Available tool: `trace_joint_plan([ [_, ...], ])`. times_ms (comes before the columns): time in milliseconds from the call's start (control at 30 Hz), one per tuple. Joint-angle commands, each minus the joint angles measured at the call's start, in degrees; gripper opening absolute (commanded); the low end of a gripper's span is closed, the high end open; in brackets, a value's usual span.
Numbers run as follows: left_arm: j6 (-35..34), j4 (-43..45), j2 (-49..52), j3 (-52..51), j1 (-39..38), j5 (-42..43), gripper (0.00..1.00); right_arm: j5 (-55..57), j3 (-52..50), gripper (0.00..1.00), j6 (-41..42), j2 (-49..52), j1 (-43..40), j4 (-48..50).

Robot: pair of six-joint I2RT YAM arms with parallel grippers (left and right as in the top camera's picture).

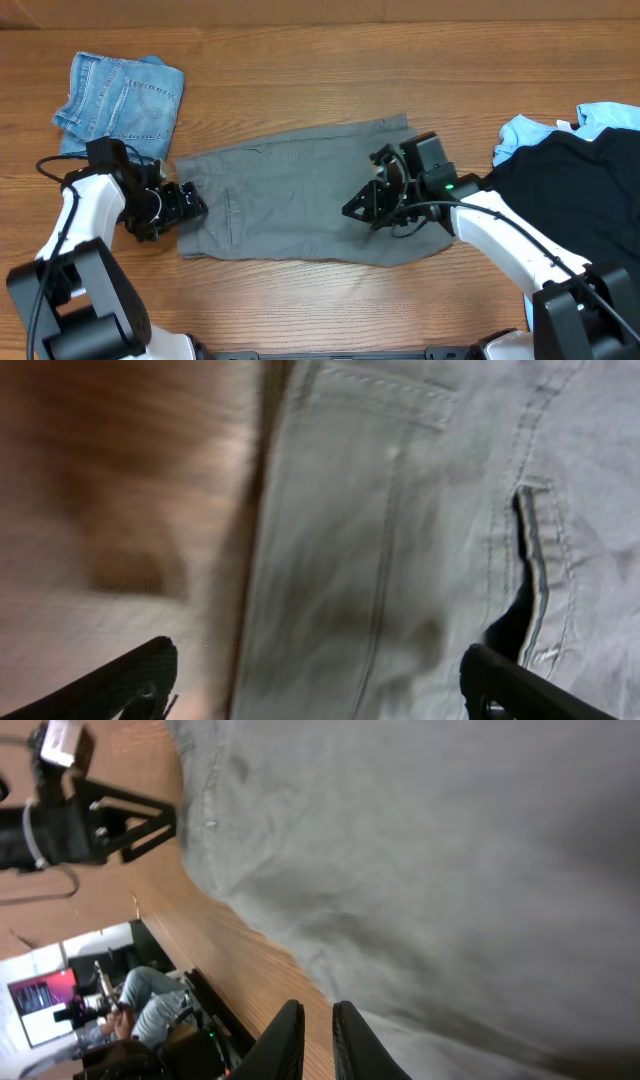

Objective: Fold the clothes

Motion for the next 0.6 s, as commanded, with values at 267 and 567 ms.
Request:
trace_joint_plan([
  [267,7.3,5.5,13.6,-1.0,0.1,6.1,0.8,1.2,0.0,0.15,3.8,5.9,3.1,1.7],
  [567,7.9,6.1,15.6,-1.0,-2.9,6.4,0.64,1.3,0.0,0.14,4.0,10.6,3.1,3.4],
])
